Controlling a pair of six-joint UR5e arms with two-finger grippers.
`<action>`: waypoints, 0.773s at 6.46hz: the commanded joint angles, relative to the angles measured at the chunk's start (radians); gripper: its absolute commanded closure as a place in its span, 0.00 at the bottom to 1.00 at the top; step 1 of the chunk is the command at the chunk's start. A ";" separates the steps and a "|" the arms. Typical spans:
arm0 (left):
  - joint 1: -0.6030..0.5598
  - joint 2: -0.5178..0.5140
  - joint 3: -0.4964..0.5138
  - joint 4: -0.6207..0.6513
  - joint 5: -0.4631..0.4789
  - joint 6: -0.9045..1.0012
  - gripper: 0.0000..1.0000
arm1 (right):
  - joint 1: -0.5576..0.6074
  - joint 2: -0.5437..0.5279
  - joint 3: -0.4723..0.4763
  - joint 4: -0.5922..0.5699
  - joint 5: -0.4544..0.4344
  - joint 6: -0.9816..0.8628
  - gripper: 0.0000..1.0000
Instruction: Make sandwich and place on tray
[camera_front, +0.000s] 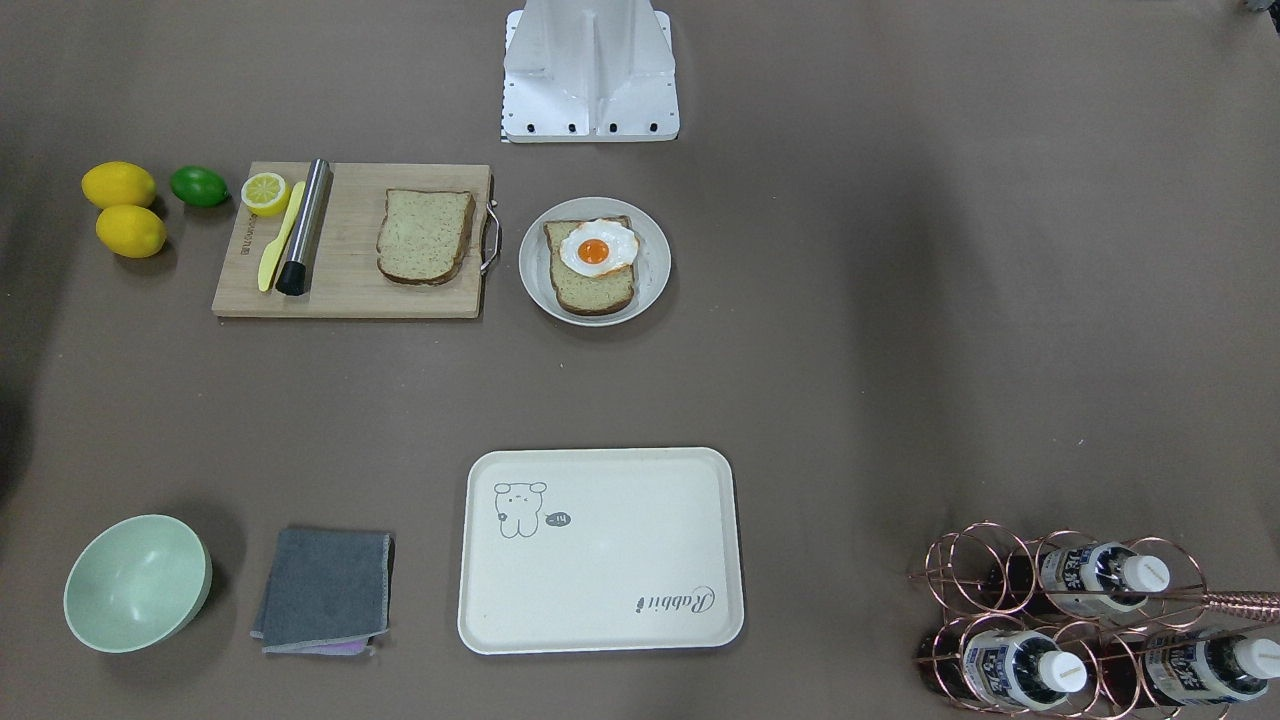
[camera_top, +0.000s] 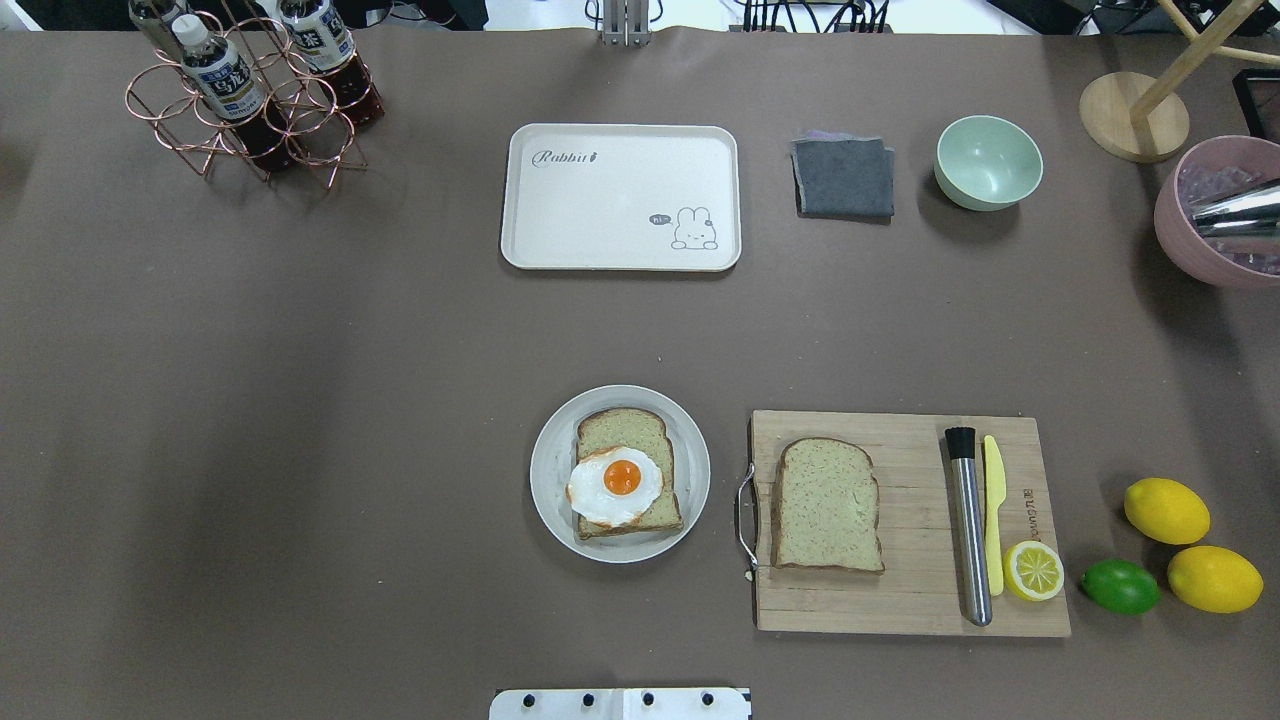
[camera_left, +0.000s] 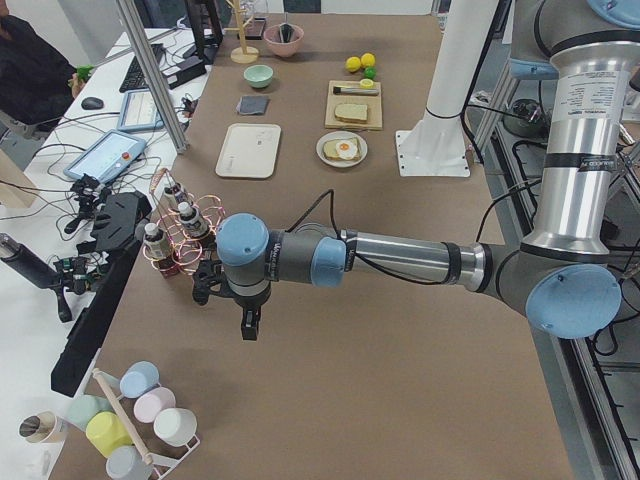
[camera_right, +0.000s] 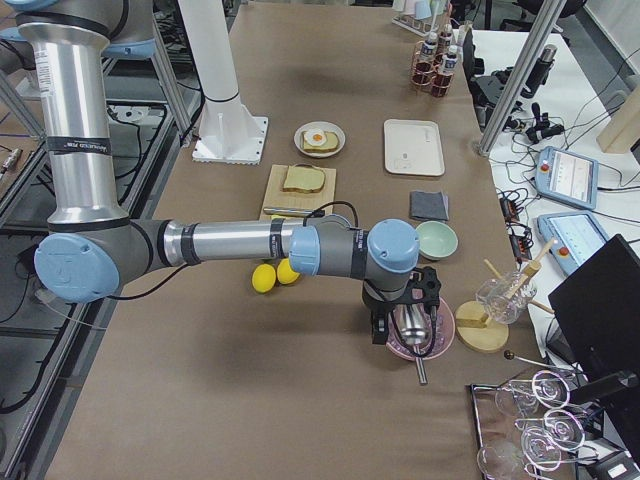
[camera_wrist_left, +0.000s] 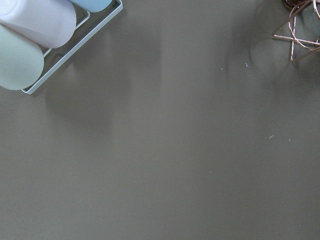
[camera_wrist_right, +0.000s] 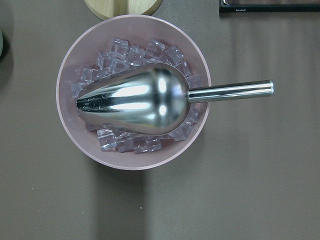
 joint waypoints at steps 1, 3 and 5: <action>0.000 0.001 0.000 0.000 0.000 0.000 0.02 | 0.001 -0.003 0.002 0.001 -0.001 -0.006 0.00; 0.000 0.000 -0.001 -0.001 0.000 0.000 0.02 | 0.000 0.000 0.002 0.001 -0.002 -0.004 0.00; 0.002 0.000 -0.001 -0.013 0.000 0.000 0.02 | 0.000 0.002 0.000 0.001 -0.002 0.000 0.00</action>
